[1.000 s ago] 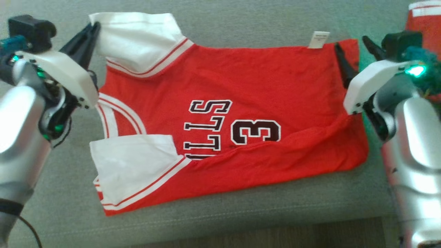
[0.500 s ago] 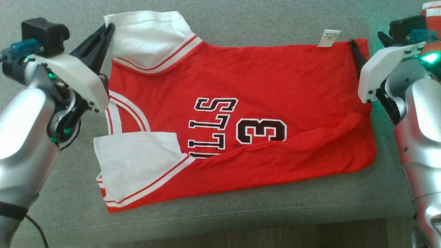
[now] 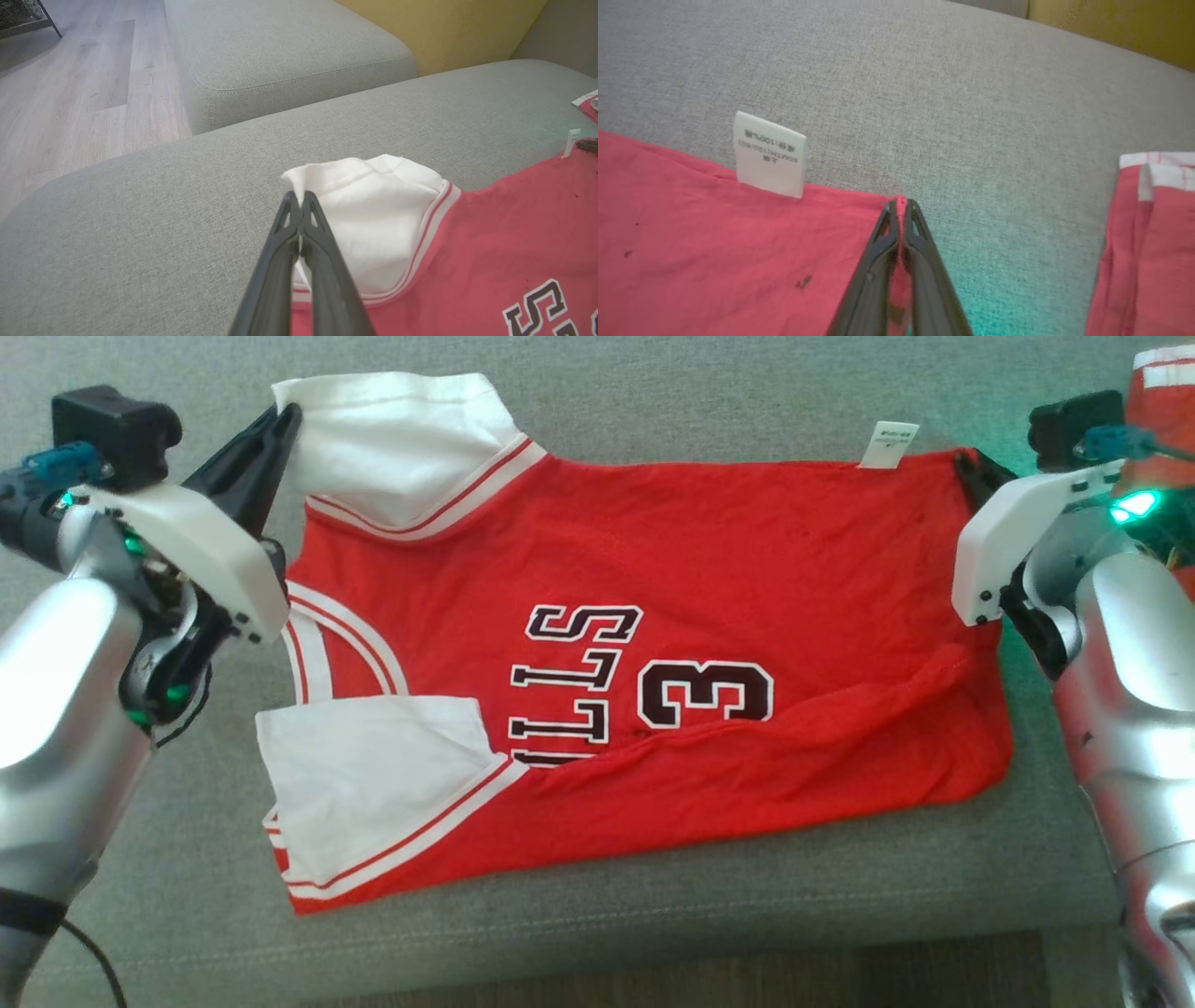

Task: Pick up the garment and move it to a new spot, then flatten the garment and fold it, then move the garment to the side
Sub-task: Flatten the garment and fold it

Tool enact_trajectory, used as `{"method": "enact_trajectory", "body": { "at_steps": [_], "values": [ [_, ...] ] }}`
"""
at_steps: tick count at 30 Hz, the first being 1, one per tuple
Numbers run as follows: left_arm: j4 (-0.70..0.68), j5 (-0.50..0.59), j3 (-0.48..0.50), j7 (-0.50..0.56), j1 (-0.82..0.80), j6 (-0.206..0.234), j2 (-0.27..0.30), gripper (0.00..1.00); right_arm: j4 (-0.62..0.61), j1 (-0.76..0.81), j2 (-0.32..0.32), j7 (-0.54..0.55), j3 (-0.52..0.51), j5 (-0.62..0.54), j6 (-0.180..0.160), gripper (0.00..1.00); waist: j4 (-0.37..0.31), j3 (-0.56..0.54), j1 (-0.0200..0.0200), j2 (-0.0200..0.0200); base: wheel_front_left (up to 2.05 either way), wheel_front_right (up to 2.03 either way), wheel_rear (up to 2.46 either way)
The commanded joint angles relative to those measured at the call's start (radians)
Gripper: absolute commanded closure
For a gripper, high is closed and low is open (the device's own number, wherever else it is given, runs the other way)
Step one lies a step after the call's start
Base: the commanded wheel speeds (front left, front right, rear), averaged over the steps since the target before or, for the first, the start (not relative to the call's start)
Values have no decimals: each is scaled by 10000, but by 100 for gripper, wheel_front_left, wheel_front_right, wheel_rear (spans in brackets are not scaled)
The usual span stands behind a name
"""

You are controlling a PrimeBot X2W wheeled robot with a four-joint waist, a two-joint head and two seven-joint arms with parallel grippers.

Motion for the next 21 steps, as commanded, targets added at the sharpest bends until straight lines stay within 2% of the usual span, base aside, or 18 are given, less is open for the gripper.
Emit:
{"method": "enact_trajectory", "body": {
  "at_steps": [1, 11, 21],
  "values": [
    [-231, -59, 470, -68, -143, 86, 557, 100, -224, -151, -65, -171, 184, 25, -4, 100, -8, -31, 0, 0, 0, 0, 0],
    [-244, -268, 527, -338, 466, 315, 627, 100, -709, 481, -201, -1834, 512, 320, -4, 100, 51, -663, 0, 0, 0, 0, 0],
    [-1046, -520, 653, -592, 1651, 726, 1156, 100, -2484, 2130, -907, -1786, 848, 1388, -4, 100, 94, -1353, 0, 0, 0, 0, 0]
  ]
}}
